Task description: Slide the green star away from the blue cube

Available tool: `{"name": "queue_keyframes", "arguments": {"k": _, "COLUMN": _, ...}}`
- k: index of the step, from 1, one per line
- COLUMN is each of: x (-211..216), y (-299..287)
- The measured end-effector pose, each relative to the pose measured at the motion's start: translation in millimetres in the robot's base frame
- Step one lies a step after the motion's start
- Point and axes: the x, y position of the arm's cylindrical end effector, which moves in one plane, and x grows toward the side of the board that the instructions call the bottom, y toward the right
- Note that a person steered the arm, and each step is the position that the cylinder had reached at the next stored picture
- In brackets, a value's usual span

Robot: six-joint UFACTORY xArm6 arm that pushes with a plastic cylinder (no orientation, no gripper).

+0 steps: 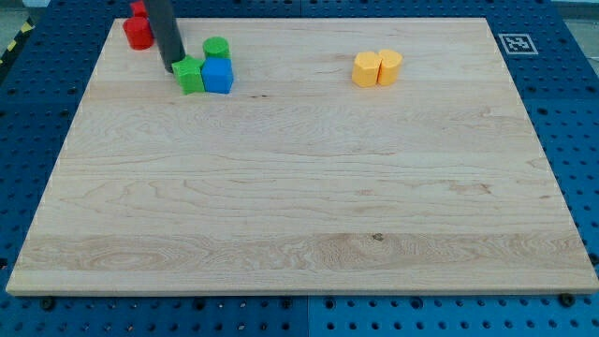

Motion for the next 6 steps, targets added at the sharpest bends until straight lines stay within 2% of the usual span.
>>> {"name": "queue_keyframes", "arguments": {"k": 3, "x": 5.0, "y": 50.0}}
{"name": "queue_keyframes", "arguments": {"k": 6, "x": 158.3, "y": 54.1}}
